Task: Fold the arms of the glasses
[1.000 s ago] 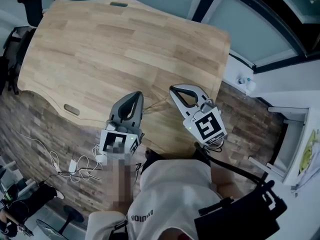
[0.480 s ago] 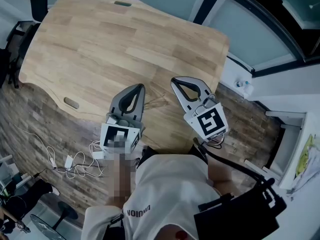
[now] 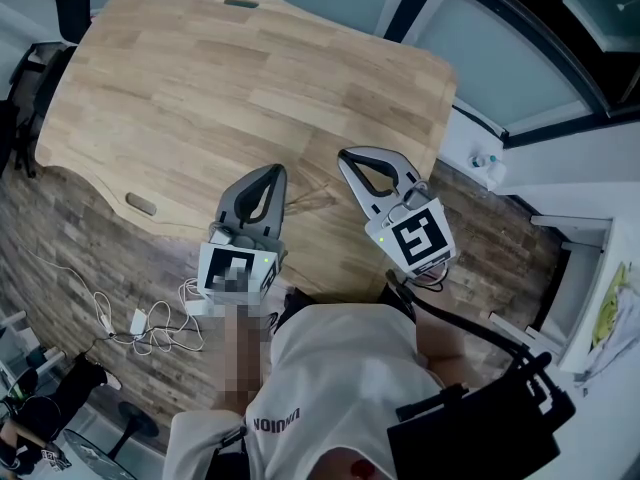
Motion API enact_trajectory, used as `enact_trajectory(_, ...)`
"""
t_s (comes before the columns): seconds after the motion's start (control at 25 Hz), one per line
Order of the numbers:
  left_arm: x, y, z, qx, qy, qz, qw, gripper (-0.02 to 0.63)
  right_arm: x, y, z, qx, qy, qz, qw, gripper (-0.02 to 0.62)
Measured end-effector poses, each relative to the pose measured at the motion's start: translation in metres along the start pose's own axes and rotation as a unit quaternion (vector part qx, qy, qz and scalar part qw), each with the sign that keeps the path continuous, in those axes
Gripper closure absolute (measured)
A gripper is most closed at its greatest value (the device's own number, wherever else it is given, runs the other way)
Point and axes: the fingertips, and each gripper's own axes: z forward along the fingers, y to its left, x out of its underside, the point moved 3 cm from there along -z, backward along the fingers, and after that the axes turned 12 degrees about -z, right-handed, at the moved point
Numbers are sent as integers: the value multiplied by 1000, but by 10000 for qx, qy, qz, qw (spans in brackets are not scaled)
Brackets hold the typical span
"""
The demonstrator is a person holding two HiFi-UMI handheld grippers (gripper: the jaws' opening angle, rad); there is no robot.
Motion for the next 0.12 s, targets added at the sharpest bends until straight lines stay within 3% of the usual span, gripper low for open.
enact_trajectory(0.12,1,0,0,-5,7,1,10000,591,2,0,0,-31,-11,40,10000,577)
